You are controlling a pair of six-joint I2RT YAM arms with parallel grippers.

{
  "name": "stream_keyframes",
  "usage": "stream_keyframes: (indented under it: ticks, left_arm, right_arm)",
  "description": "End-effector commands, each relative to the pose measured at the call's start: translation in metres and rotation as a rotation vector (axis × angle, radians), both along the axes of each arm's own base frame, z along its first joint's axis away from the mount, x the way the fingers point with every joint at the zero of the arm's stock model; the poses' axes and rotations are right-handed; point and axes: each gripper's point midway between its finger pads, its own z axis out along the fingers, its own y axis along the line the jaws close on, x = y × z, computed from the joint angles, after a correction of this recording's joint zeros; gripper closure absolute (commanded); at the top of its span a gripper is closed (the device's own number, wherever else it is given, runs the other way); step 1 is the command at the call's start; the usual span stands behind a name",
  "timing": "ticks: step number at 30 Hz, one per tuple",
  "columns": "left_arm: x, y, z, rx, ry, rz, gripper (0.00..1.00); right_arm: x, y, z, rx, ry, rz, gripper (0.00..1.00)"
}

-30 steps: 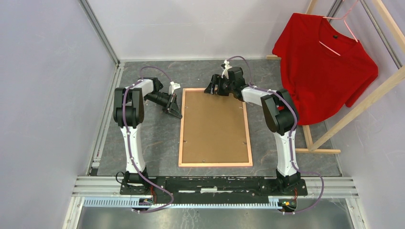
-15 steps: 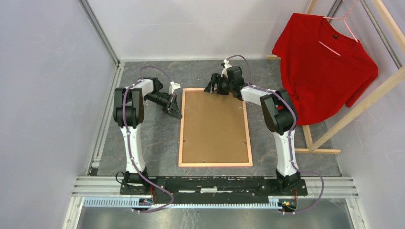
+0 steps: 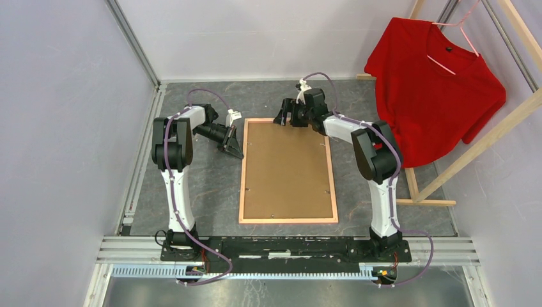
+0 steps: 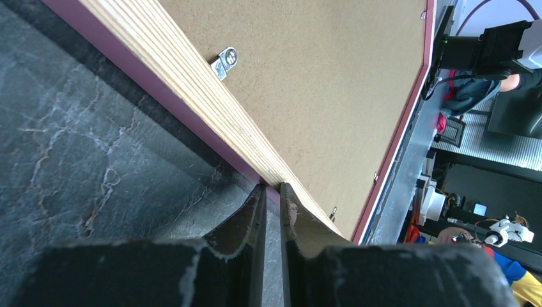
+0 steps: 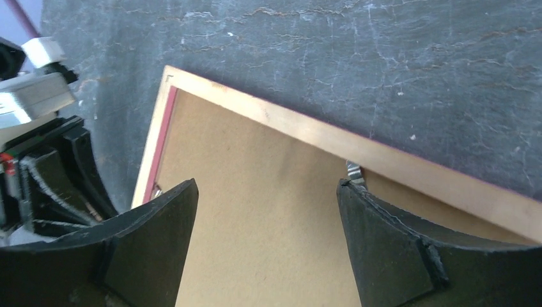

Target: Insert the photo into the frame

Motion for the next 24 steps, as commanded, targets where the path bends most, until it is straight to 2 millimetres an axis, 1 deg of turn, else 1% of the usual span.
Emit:
stream_keyframes:
  ticks: [1, 3, 6, 7, 8, 9, 10, 12, 13, 14, 15, 16, 17, 18, 21, 24]
  left_arm:
    - [0.014, 0.013, -0.005, 0.058, -0.128, -0.033, 0.82]
    - [0.014, 0.012, -0.004, 0.058, -0.128, -0.034, 0.82]
    - [0.013, 0.013, -0.003, 0.06, -0.131, -0.035, 0.82]
    - [0.013, 0.013, -0.003, 0.061, -0.135, -0.037, 0.82]
    - [0.012, 0.013, -0.003, 0.059, -0.133, -0.036, 0.82]
    - [0.012, 0.012, -0.003, 0.057, -0.134, -0.037, 0.82]
    - [0.011, 0.012, -0.004, 0.056, -0.13, -0.037, 0.82]
    - [0.008, 0.012, -0.004, 0.051, -0.124, -0.04, 0.81]
    - [0.006, 0.012, -0.004, 0.05, -0.125, -0.042, 0.81]
    - [0.004, 0.012, -0.003, 0.05, -0.126, -0.046, 0.8]
    - [0.002, 0.012, -0.004, 0.052, -0.124, -0.048, 0.79]
    - [0.0, 0.012, -0.004, 0.053, -0.123, -0.051, 0.78]
    - [-0.002, 0.012, -0.004, 0.052, -0.12, -0.052, 0.78]
    - [-0.005, 0.011, -0.005, 0.049, -0.114, -0.054, 0.78]
    - [-0.013, 0.006, -0.009, 0.049, -0.098, -0.063, 0.77]
    - [-0.015, -0.001, -0.012, 0.053, -0.099, -0.067, 0.77]
  right_arm:
    - [-0.002, -0.005, 0.06, 0.063, -0.122, 0.015, 0.13]
    - [-0.004, -0.013, 0.06, 0.063, -0.12, 0.013, 0.11]
    - [-0.011, -0.032, 0.057, 0.043, -0.107, -0.009, 0.09]
    - [-0.016, -0.043, 0.055, 0.029, -0.102, -0.031, 0.07]
    - [-0.021, -0.053, 0.061, 0.02, -0.116, -0.054, 0.06]
    - [-0.03, -0.066, 0.055, -0.01, -0.111, -0.083, 0.04]
    - [-0.036, -0.077, 0.063, -0.038, -0.139, -0.115, 0.03]
    - [-0.056, -0.1, 0.06, -0.121, -0.136, -0.158, 0.02]
    - [-0.064, -0.111, 0.063, -0.158, -0.139, -0.181, 0.02]
    - [-0.076, -0.124, 0.056, -0.204, -0.114, -0.208, 0.02]
    - [-0.086, -0.133, 0.054, -0.233, -0.103, -0.229, 0.02]
    - [-0.098, -0.143, 0.046, -0.264, -0.083, -0.249, 0.02]
    - [-0.114, -0.155, 0.033, -0.301, -0.039, -0.27, 0.02]
    - [-0.126, -0.162, 0.027, -0.317, -0.021, -0.284, 0.02]
    - [-0.158, -0.168, 0.004, -0.303, 0.027, -0.274, 0.02]
    - [-0.184, -0.162, -0.013, -0.258, 0.089, -0.226, 0.02]
